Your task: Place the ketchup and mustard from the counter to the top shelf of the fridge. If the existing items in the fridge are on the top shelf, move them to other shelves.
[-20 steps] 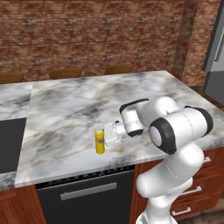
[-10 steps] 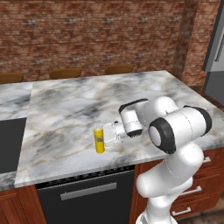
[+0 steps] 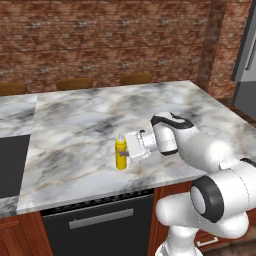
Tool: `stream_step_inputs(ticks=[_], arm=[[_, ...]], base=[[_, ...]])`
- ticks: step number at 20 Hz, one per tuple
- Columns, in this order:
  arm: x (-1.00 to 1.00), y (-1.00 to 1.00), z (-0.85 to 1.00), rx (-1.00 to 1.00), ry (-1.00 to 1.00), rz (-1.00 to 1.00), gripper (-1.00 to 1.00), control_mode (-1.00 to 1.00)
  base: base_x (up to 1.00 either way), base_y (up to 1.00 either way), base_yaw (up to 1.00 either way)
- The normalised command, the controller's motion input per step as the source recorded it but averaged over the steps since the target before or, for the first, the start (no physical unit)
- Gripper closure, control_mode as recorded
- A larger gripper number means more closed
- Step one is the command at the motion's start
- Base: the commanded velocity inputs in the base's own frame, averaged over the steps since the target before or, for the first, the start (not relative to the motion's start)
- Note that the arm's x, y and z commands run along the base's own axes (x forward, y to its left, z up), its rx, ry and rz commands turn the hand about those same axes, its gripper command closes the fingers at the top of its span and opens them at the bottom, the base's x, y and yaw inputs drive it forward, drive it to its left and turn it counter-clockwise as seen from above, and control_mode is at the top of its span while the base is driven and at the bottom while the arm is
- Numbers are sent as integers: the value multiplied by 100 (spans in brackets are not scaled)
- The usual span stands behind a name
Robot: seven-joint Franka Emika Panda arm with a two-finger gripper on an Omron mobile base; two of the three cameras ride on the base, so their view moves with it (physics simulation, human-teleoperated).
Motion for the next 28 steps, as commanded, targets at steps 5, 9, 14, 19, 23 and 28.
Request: stream_step_inputs(ticks=[5,9,14,19,23,28], arm=[[-100,-22,100,0,-8,-7,100,-100],[-100,-39,100,0,-14,-6,100,-100],[-100,-60,100,0,-14,-2,100,-100],[-99,-69,100,2,-8,-1,100,-100],[-72,-54,46,4,-4,-4,100,-100],[-10,-8,0,0,-1,-3,100,100]], base=[[0,0,0],[0,0,0],[0,0,0],[0,0,0],[0,0,0],[-61,-62,-8]])
